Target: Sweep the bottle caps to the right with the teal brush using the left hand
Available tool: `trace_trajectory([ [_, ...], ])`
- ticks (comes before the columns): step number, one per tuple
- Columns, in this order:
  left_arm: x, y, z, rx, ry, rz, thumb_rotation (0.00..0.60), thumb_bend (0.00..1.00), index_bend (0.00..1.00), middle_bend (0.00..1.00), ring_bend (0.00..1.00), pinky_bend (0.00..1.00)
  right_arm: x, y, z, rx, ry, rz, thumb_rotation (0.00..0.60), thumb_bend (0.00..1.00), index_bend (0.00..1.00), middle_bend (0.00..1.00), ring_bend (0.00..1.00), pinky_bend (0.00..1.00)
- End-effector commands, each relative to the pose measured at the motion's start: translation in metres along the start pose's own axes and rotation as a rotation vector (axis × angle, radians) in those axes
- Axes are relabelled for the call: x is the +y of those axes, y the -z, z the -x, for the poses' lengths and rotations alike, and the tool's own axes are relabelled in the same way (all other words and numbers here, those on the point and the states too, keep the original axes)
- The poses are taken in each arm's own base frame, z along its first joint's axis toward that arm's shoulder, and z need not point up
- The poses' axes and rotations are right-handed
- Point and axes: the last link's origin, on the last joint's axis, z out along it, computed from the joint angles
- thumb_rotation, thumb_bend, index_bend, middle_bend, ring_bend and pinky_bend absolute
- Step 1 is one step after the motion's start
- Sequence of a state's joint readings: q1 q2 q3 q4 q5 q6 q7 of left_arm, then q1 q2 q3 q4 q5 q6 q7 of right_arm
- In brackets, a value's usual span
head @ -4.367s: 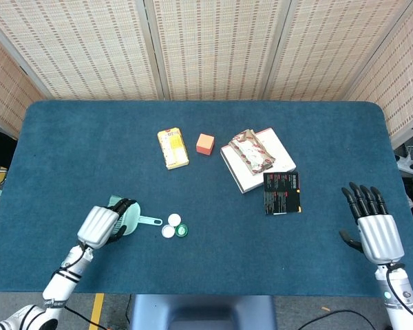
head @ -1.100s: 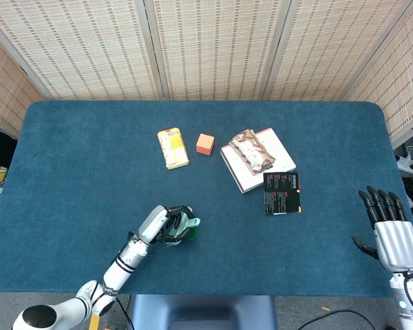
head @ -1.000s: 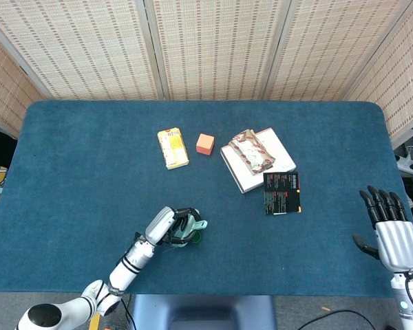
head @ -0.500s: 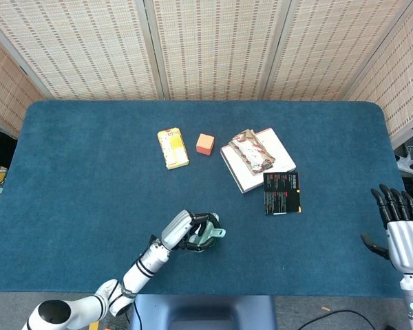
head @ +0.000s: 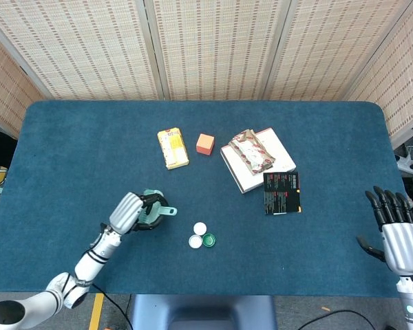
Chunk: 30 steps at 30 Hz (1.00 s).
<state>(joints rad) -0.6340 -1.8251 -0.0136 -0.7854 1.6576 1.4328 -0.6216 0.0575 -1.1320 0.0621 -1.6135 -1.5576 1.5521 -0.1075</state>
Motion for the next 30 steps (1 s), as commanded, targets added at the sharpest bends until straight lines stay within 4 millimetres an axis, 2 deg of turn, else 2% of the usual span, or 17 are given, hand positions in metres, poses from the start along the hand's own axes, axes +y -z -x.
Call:
trace_trajectory([
  [1, -0.040, 0.045, -0.023, -0.080, -0.271, -0.132, 0.600, 0.59, 0.59, 0.78, 0.67, 0.81, -0.005, 0.001, 0.004, -0.017, 0.005, -0.020, 0.600, 0.15, 0.00, 0.00, 0.00, 0.00],
  [4, -0.050, 0.056, -0.026, -0.122, -0.398, -0.190, 0.600, 0.54, 0.53, 0.73, 0.67, 0.80, -0.008, 0.004, 0.006, -0.033, 0.007, -0.036, 0.600, 0.15, 0.00, 0.00, 0.00, 0.00],
  [7, -0.053, 0.063, -0.022, -0.191, -0.444, -0.244, 0.600, 0.49, 0.46, 0.63, 0.67, 0.79, -0.009, 0.005, 0.005, -0.030, 0.009, -0.044, 0.600, 0.15, 0.00, 0.00, 0.00, 0.00],
  [10, -0.051, 0.065, -0.015, -0.269, -0.428, -0.293, 0.600, 0.42, 0.32, 0.43, 0.68, 0.80, -0.008, 0.006, 0.003, -0.021, 0.005, -0.040, 0.600, 0.15, 0.00, 0.00, 0.00, 0.00],
  [11, -0.050, 0.064, -0.013, -0.287, -0.426, -0.304, 0.600, 0.40, 0.26, 0.33, 0.68, 0.81, -0.008, 0.007, 0.002, -0.019, 0.003, -0.038, 0.600, 0.15, 0.00, 0.00, 0.00, 0.00],
  [13, -0.050, 0.063, -0.010, -0.330, -0.432, -0.336, 0.600, 0.37, 0.15, 0.19, 0.68, 0.82, -0.007, 0.007, 0.000, -0.013, 0.000, -0.037, 0.600, 0.15, 0.00, 0.00, 0.00, 0.00],
  [15, -0.048, 0.060, -0.008, -0.347, -0.426, -0.356, 0.600, 0.36, 0.07, 0.09, 0.67, 0.82, -0.006, 0.008, -0.001, -0.006, -0.003, -0.037, 0.600, 0.15, 0.00, 0.00, 0.00, 0.00],
  [20, -0.031, 0.056, -0.018, -0.296, -0.372, -0.340, 0.600, 0.34, 0.00, 0.00, 0.66, 0.83, -0.003, 0.010, -0.004, 0.005, -0.006, -0.029, 0.600, 0.15, 0.00, 0.00, 0.00, 0.00],
  [22, -0.017, 0.059, -0.030, -0.262, -0.310, -0.312, 0.600, 0.34, 0.00, 0.00, 0.64, 0.83, -0.003, 0.010, -0.004, 0.006, -0.005, -0.028, 0.600, 0.15, 0.00, 0.00, 0.00, 0.00],
  [24, -0.003, 0.068, -0.046, -0.218, -0.271, -0.278, 0.600, 0.34, 0.00, 0.00, 0.57, 0.80, -0.003, 0.010, -0.004, 0.005, -0.004, -0.026, 0.600, 0.15, 0.00, 0.00, 0.00, 0.00],
  [25, 0.004, 0.078, -0.059, -0.187, -0.273, -0.261, 0.600, 0.34, 0.00, 0.00, 0.50, 0.77, -0.003, 0.011, -0.004, 0.003, -0.002, -0.025, 0.600, 0.15, 0.00, 0.00, 0.00, 0.00],
  [27, 0.013, 0.100, -0.077, -0.141, -0.285, -0.256, 0.600, 0.33, 0.00, 0.00, 0.22, 0.55, -0.003, 0.010, -0.003, -0.004, 0.002, -0.023, 0.600, 0.15, 0.00, 0.00, 0.00, 0.00],
  [28, 0.017, 0.118, -0.088, -0.104, -0.298, -0.267, 0.600, 0.33, 0.00, 0.00, 0.11, 0.43, -0.003, 0.010, -0.002, -0.010, 0.004, -0.021, 0.600, 0.15, 0.00, 0.00, 0.00, 0.00],
  [29, 0.018, 0.132, -0.095, -0.075, -0.301, -0.285, 0.600, 0.34, 0.00, 0.00, 0.03, 0.30, -0.003, 0.010, -0.002, -0.015, 0.008, -0.019, 0.600, 0.15, 0.00, 0.00, 0.00, 0.00],
  [30, 0.017, 0.147, -0.101, -0.048, -0.307, -0.309, 0.600, 0.35, 0.00, 0.00, 0.00, 0.20, -0.003, 0.009, -0.001, -0.020, 0.012, -0.017, 0.600, 0.15, 0.00, 0.00, 0.00, 0.00],
])
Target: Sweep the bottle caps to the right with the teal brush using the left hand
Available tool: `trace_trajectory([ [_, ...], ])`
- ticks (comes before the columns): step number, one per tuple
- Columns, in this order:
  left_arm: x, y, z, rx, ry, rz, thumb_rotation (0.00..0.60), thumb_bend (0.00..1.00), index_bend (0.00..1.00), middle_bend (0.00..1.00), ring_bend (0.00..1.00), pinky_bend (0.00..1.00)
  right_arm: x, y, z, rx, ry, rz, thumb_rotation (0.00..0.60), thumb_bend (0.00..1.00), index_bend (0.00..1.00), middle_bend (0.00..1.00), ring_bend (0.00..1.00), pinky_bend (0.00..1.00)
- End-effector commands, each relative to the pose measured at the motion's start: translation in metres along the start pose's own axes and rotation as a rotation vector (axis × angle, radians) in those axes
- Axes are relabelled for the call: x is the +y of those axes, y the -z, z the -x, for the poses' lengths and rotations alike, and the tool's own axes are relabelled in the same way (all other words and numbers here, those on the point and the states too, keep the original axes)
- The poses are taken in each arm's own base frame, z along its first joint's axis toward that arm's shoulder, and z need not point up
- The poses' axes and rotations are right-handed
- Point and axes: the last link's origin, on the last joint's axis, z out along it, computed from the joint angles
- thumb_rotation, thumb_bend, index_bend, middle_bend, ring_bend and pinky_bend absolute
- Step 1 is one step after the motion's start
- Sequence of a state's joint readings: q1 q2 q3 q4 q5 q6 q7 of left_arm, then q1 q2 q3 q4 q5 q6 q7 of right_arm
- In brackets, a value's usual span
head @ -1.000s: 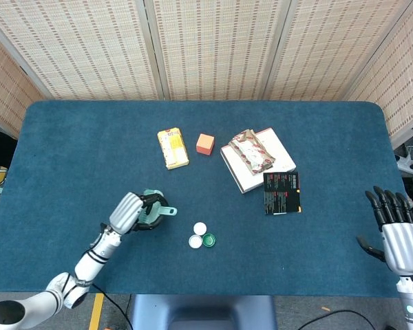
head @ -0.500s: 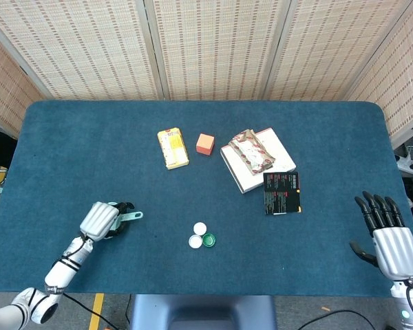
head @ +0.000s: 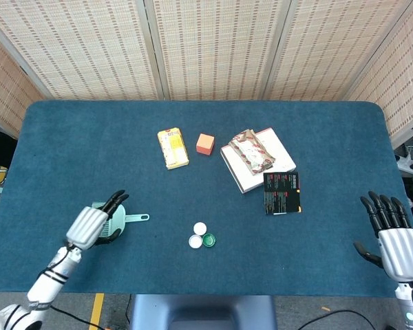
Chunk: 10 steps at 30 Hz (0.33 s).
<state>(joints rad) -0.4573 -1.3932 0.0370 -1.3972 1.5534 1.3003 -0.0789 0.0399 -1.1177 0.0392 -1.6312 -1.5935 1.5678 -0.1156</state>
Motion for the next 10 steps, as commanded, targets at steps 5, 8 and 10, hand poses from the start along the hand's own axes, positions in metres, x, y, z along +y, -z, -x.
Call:
trace_trajectory([
  [5, -0.043, 0.109, -0.037, 0.125, -0.096, -0.239, 0.600, 0.36, 0.00, 0.00, 0.00, 0.04, -0.003, -0.001, 0.005, -0.030, 0.021, 0.002, 0.600, 0.15, 0.00, 0.00, 0.00, 0.00],
  [8, -0.048, 0.112, -0.041, 0.104, -0.113, -0.295, 0.600, 0.36, 0.00, 0.00, 0.00, 0.03, -0.006, -0.003, 0.007, -0.047, 0.023, -0.009, 0.600, 0.15, 0.00, 0.00, 0.00, 0.00],
  [10, -0.051, 0.110, -0.044, 0.107, -0.123, -0.306, 0.600, 0.36, 0.00, 0.00, 0.00, 0.03, -0.006, -0.004, 0.009, -0.060, 0.028, -0.014, 0.600, 0.15, 0.00, 0.00, 0.00, 0.00],
])
